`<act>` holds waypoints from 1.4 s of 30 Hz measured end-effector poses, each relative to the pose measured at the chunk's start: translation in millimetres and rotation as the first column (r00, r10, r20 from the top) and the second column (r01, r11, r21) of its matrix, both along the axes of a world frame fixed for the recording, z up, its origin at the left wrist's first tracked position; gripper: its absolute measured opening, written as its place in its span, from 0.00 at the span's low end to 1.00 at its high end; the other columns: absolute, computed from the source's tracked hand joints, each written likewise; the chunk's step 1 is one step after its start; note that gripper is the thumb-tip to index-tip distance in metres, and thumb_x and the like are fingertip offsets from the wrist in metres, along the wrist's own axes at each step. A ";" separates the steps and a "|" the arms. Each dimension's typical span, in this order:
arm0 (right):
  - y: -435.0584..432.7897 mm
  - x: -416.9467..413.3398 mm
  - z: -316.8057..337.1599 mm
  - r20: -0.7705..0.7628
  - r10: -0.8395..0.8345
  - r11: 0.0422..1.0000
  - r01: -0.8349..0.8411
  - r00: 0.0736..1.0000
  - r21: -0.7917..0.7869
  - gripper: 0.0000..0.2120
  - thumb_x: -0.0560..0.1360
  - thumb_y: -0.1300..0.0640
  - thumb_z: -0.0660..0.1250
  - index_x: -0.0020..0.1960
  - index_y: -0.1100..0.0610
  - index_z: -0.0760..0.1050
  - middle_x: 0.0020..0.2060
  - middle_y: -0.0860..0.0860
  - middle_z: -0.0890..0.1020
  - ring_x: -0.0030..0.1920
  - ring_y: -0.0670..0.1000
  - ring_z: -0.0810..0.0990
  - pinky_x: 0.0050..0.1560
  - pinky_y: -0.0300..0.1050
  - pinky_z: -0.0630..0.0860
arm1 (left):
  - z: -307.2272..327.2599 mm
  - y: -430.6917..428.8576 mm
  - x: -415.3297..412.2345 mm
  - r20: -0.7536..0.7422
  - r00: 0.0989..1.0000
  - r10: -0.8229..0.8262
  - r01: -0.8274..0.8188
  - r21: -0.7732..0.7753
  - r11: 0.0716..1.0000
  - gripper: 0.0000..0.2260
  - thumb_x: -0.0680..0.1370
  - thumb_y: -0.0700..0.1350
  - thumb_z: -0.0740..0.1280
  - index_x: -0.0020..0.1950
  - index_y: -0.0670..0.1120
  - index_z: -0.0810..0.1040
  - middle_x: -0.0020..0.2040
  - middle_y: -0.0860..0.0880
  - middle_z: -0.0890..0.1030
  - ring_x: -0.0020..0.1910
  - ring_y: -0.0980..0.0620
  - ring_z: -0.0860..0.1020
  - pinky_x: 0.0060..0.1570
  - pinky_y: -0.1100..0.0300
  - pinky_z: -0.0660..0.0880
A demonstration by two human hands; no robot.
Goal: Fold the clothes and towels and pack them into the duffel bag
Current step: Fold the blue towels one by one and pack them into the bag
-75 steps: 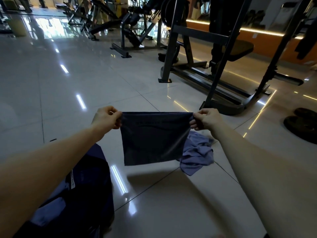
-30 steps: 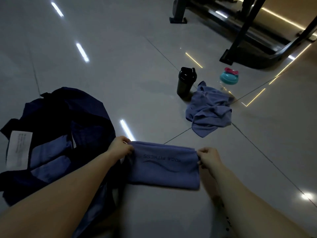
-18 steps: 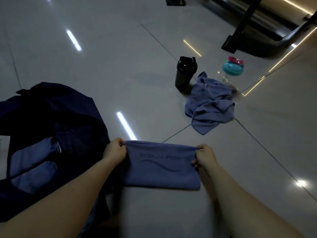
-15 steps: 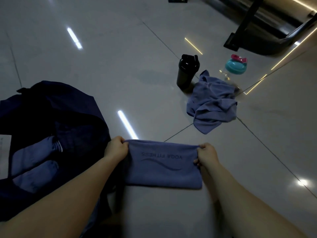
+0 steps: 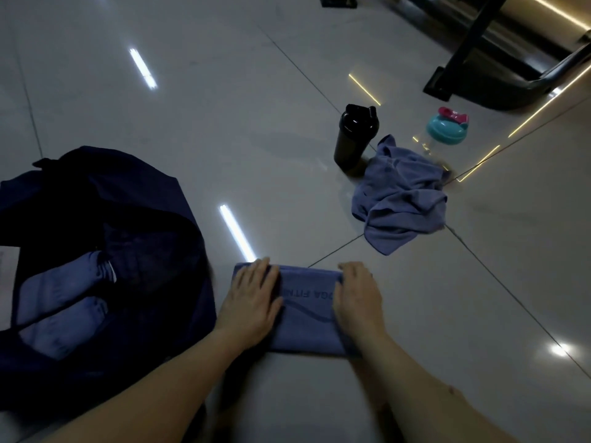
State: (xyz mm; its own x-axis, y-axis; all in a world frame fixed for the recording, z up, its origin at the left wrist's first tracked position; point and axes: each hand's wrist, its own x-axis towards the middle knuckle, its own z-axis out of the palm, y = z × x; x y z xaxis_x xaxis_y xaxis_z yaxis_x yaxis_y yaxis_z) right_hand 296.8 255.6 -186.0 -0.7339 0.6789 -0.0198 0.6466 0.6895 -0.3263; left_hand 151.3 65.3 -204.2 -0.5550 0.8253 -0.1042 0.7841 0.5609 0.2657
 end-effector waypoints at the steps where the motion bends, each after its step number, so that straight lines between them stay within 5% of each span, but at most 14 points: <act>1: -14.0 2.0 -11.3 0.044 0.093 0.996 -0.093 0.995 -0.002 0.21 0.77 0.59 0.65 0.69 0.61 0.72 0.67 0.60 0.75 0.63 0.63 0.76 0.60 0.57 0.76 | -9.5 -3.1 7.3 0.022 0.999 -0.043 0.044 -0.049 0.998 0.32 0.81 0.61 0.51 0.82 0.46 0.58 0.82 0.43 0.58 0.80 0.42 0.58 0.78 0.45 0.55; 4: -37.1 26.9 -36.8 0.212 0.219 0.975 -0.224 0.953 0.000 0.29 0.81 0.48 0.58 0.80 0.56 0.61 0.79 0.58 0.61 0.77 0.60 0.63 0.75 0.58 0.63 | -26.9 -17.3 13.2 -0.006 0.997 -0.076 0.075 -0.105 0.992 0.36 0.82 0.67 0.47 0.84 0.48 0.48 0.83 0.45 0.48 0.82 0.45 0.50 0.78 0.49 0.43; 6: -32.2 50.0 -45.4 0.264 0.192 0.976 -0.212 0.945 0.047 0.32 0.82 0.40 0.50 0.82 0.54 0.55 0.81 0.55 0.56 0.80 0.57 0.56 0.77 0.57 0.54 | -27.7 -24.4 9.7 -0.021 0.999 -0.035 0.033 -0.106 0.994 0.38 0.81 0.70 0.46 0.84 0.48 0.46 0.83 0.44 0.46 0.82 0.46 0.46 0.78 0.50 0.42; 11: -17.3 62.7 -39.7 0.333 0.057 0.994 -0.084 0.941 0.068 0.36 0.81 0.35 0.46 0.82 0.54 0.51 0.81 0.56 0.54 0.80 0.57 0.55 0.76 0.60 0.53 | -17.8 -26.2 10.7 0.034 0.995 0.094 -0.088 -0.153 0.984 0.43 0.77 0.74 0.36 0.82 0.46 0.36 0.81 0.44 0.35 0.81 0.47 0.37 0.78 0.50 0.38; 15: -7.8 21.8 -17.1 0.256 0.013 0.991 -0.047 0.966 0.127 0.25 0.82 0.47 0.59 0.74 0.59 0.71 0.75 0.59 0.69 0.74 0.60 0.68 0.74 0.62 0.63 | -2.8 -14.5 7.1 0.010 0.990 0.143 -0.141 -0.105 0.984 0.37 0.80 0.64 0.51 0.83 0.41 0.53 0.83 0.39 0.51 0.81 0.42 0.52 0.79 0.50 0.47; 18: -3.4 -13.6 -2.3 0.253 0.163 0.981 -0.184 0.954 0.059 0.25 0.80 0.50 0.62 0.74 0.56 0.68 0.75 0.57 0.68 0.75 0.58 0.65 0.75 0.59 0.59 | 19.3 -3.0 -0.5 -0.006 0.966 0.259 -0.259 -0.084 0.962 0.28 0.78 0.53 0.64 0.74 0.41 0.66 0.73 0.40 0.69 0.69 0.41 0.70 0.67 0.48 0.69; 20: -10.3 -36.0 4.1 0.262 0.286 0.956 -0.291 0.922 -0.022 0.27 0.78 0.51 0.63 0.76 0.55 0.64 0.76 0.56 0.67 0.75 0.58 0.64 0.75 0.57 0.58 | 30.0 1.6 -6.2 0.041 0.944 0.327 -0.319 -0.136 0.938 0.25 0.77 0.52 0.66 0.71 0.44 0.67 0.66 0.44 0.73 0.62 0.43 0.74 0.57 0.50 0.75; 23: -25.4 -66.7 10.2 0.243 0.420 0.906 -0.390 0.874 -0.162 0.29 0.76 0.52 0.65 0.75 0.54 0.64 0.70 0.55 0.71 0.69 0.58 0.68 0.70 0.54 0.64 | 36.5 5.4 -9.3 0.102 0.897 0.431 -0.403 -0.217 0.889 0.26 0.75 0.52 0.70 0.69 0.45 0.65 0.62 0.44 0.75 0.58 0.42 0.76 0.52 0.49 0.74; 27: -35.4 -102.7 11.7 0.264 0.469 0.881 -0.423 0.843 -0.214 0.21 0.72 0.54 0.67 0.64 0.53 0.72 0.58 0.55 0.73 0.60 0.58 0.71 0.58 0.52 0.68 | 34.0 6.4 4.0 0.171 0.724 0.668 -0.616 -0.273 0.739 0.23 0.77 0.47 0.69 0.68 0.45 0.64 0.65 0.43 0.75 0.61 0.41 0.78 0.56 0.48 0.75; 34: -35.1 -140.2 20.3 0.364 0.528 0.836 -0.394 0.768 -0.382 0.07 0.69 0.59 0.69 0.47 0.52 0.77 0.42 0.52 0.80 0.46 0.58 0.78 0.44 0.44 0.68 | 25.6 -4.3 11.5 0.280 0.682 0.676 -0.622 -0.265 0.737 0.11 0.79 0.48 0.63 0.57 0.45 0.77 0.55 0.45 0.83 0.55 0.41 0.81 0.51 0.54 0.78; 42: 3.4 -122.8 58.7 0.073 0.238 0.672 -0.111 0.968 -0.732 0.11 0.72 0.63 0.69 0.34 0.56 0.70 0.29 0.51 0.72 0.30 0.49 0.71 0.29 0.39 0.67 | 64.9 -14.1 -18.3 0.554 0.579 0.598 -0.637 -0.149 0.756 0.11 0.69 0.50 0.71 0.41 0.48 0.71 0.39 0.48 0.77 0.41 0.44 0.77 0.35 0.56 0.68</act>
State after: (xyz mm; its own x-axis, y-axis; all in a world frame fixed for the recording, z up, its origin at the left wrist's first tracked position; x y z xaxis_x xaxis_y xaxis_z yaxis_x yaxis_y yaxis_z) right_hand 174.0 259.1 -127.3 -0.7814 0.2674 -0.5638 0.6229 0.3888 -0.6789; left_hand 133.0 51.2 -139.4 -0.7945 0.3202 -0.5160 -0.0381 0.8218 0.5685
